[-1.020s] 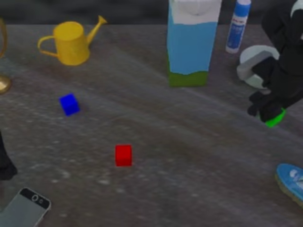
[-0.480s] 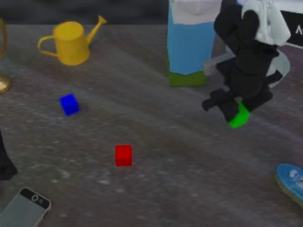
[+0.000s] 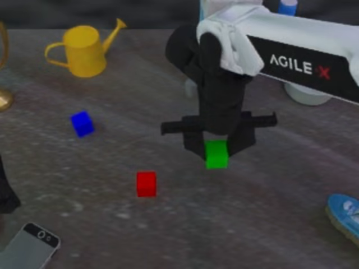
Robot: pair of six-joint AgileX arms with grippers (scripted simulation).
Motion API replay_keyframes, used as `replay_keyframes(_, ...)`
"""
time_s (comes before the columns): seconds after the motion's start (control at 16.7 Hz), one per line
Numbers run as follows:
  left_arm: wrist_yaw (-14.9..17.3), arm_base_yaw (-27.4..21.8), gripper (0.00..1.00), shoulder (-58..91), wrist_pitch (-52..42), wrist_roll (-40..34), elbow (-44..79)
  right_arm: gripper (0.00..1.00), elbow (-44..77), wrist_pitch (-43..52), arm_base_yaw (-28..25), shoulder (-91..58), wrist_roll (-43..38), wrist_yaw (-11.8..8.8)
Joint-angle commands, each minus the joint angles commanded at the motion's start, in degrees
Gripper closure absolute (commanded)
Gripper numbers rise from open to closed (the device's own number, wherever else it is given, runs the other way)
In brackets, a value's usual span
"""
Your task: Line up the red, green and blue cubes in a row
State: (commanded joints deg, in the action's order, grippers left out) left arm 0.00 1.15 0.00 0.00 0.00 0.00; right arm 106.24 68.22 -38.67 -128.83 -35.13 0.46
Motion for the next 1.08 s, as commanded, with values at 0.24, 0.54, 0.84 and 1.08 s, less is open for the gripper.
replay_keyframes(0.24, 0.0, 0.0, 0.0, 0.0, 0.0, 0.0, 0.0, 1.0, 2.7, 0.8, -4.3, -0.2, -8.2, 0.3)
replay_keyframes(0.54, 0.0, 0.0, 0.0, 0.0, 0.0, 0.0, 0.0, 1.0, 2.7, 0.8, -4.4, -0.1, -8.8, 0.2)
replay_keyframes(0.84, 0.0, 0.0, 0.0, 0.0, 0.0, 0.0, 0.0, 1.0, -1.8, -5.5, -4.5, -1.8, -8.9, 0.2)
replay_keyframes(1.08, 0.0, 0.0, 0.0, 0.0, 0.0, 0.0, 0.0, 1.0, -6.5, -12.3, -4.8, -3.9, -9.0, 0.4)
